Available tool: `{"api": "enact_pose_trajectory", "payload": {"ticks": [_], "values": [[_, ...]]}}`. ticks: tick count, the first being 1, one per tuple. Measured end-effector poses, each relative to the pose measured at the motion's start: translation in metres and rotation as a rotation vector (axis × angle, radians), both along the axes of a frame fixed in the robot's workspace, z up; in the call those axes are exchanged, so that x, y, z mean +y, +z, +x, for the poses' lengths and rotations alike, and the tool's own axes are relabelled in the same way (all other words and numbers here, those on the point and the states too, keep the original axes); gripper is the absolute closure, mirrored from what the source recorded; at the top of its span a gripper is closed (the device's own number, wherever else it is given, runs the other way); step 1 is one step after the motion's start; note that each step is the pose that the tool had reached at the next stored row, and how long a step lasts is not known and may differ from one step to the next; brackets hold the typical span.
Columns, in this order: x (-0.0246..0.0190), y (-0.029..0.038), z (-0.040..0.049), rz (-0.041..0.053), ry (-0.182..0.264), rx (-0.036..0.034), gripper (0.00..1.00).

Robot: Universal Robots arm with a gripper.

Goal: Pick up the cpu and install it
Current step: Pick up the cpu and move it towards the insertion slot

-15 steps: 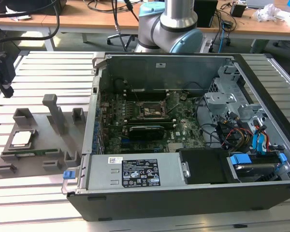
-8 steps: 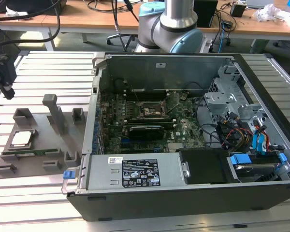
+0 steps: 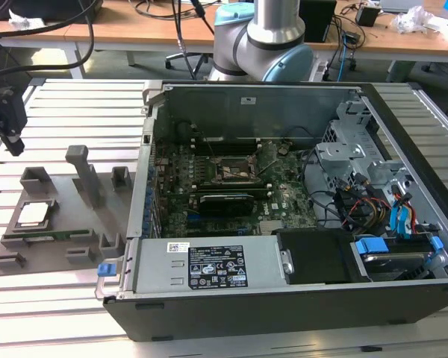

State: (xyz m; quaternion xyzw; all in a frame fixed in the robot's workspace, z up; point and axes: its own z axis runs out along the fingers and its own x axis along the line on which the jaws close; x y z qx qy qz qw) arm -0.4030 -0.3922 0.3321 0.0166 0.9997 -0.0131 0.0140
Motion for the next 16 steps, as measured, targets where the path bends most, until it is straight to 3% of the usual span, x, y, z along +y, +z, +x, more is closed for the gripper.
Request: {"api": "enact_pose_trajectory", "payload": {"ticks": [16], "values": [[0.0000, -0.0125, 0.0000, 0.0000, 0.000, 0.0000, 0.40]]}}
